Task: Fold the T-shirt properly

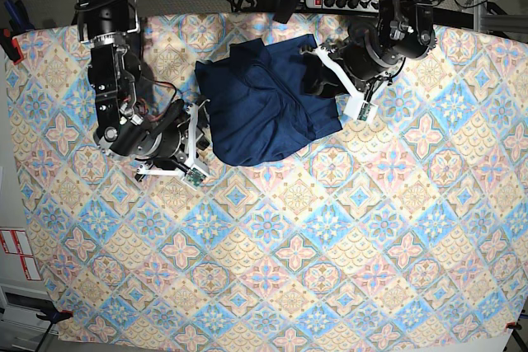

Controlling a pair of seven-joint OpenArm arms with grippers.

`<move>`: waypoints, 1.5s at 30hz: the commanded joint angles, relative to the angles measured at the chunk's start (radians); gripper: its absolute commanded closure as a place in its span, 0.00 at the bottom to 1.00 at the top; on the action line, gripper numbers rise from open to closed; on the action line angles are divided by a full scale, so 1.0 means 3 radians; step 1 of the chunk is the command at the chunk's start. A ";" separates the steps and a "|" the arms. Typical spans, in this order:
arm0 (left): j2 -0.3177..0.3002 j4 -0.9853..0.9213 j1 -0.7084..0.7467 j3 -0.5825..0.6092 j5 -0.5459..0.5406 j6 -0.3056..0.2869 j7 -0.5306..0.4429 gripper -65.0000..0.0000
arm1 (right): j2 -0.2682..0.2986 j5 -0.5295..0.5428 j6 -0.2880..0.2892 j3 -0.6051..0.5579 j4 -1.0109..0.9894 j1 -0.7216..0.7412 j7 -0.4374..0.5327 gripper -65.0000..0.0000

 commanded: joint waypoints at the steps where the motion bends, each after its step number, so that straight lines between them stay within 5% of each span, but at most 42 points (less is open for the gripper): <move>1: 0.0040 -0.0030 -0.0003 -0.0036 -0.0055 -0.0012 -0.0037 0.73 | 0.0016 0.0058 0.0008 0.0007 0.0110 0.0055 0.0061 0.77; 5: 0.0152 -0.0352 -0.0065 -0.0139 -0.0070 -0.0012 -0.0037 0.70 | 0.0016 0.0058 0.0008 0.0007 0.0197 0.0050 0.0056 0.77; 12: 0.0167 -0.0675 -0.0218 -0.0139 -0.0474 -0.0012 -0.0042 0.50 | 0.0016 0.0058 0.0008 0.0007 0.0192 0.0045 0.0056 0.77; 34: 0.0290 -0.1457 -0.0740 -0.0118 -0.0679 -0.0012 -0.0032 0.50 | 0.0016 0.0058 0.0008 0.0007 0.0192 0.0045 0.0056 0.77; 36: 0.0285 -0.1743 -0.0873 -0.0134 -0.0679 -0.0012 0.0035 0.57 | 0.0016 0.0068 0.0008 0.0007 0.0192 0.0050 0.0056 0.77; 40: 0.0265 -0.1861 -0.0914 -0.0134 -0.0684 -0.0027 0.0035 0.97 | 0.0016 0.0329 0.0008 0.0099 0.0192 0.0050 0.0056 0.77; 45: 0.0172 -0.1554 -0.0765 -0.0134 -0.0684 -0.0032 0.0050 1.00 | 0.0052 0.0600 0.0008 0.0385 0.0166 0.0050 0.0051 0.77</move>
